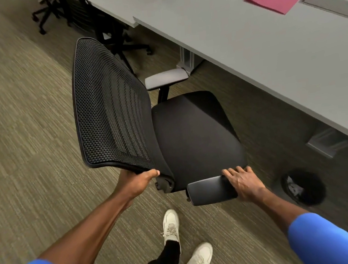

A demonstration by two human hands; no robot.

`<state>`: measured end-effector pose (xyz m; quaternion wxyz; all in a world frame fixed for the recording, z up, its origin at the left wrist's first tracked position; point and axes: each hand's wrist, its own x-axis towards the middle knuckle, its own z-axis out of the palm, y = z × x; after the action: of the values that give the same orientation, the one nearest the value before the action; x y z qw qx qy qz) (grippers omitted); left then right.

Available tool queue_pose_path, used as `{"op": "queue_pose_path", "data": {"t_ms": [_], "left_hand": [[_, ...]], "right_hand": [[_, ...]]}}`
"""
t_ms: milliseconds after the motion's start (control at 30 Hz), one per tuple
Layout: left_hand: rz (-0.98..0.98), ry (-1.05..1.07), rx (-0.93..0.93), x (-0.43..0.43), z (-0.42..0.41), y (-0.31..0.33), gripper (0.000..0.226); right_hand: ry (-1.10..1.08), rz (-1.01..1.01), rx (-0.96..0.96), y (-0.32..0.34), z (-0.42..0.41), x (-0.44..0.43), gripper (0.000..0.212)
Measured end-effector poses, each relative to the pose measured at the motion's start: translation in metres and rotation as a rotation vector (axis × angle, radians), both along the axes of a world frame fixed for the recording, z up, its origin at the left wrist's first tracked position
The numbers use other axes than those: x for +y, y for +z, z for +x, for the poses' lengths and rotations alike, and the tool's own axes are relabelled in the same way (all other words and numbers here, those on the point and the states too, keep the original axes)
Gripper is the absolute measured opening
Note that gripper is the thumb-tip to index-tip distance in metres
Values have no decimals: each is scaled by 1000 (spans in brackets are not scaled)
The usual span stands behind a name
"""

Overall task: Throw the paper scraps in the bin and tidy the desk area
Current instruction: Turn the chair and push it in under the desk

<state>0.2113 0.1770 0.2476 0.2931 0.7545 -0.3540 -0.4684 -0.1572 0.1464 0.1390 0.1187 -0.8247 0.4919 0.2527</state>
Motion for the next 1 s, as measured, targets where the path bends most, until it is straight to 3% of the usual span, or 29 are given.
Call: {"op": "queue_pose_path", "data": {"t_ms": [167, 300, 400, 500, 600, 667, 733, 900, 1000], "left_hand": [[-15, -28, -23, 16, -25, 2, 29], [-45, -49, -64, 21, -48, 2, 25], [-81, -28, -111, 23, -71, 8, 34], [-54, -14, -102, 23, -94, 11, 37], [-28, 4, -60, 22, -115, 16, 63], [-35, 4, -84, 18, -129, 16, 80], [-37, -1, -114, 13, -145, 14, 87], [-42, -98, -219, 1, -190, 20, 55], [-80, -228, -259, 0, -203, 20, 54]], "right_hand": [[25, -17, 14, 4, -20, 12, 77], [14, -61, 52, 1, -33, 20, 60], [-45, -165, 71, -9, -41, 28, 44], [-146, -188, 146, -21, -45, 40, 59], [-277, -155, 114, -3, -32, 43, 54], [-333, -96, 15, 16, -17, 41, 72], [-428, -166, -159, 43, 2, 38, 82], [-764, -557, -719, 120, 35, 29, 49], [-802, -719, -990, 165, 44, 28, 30]]}}
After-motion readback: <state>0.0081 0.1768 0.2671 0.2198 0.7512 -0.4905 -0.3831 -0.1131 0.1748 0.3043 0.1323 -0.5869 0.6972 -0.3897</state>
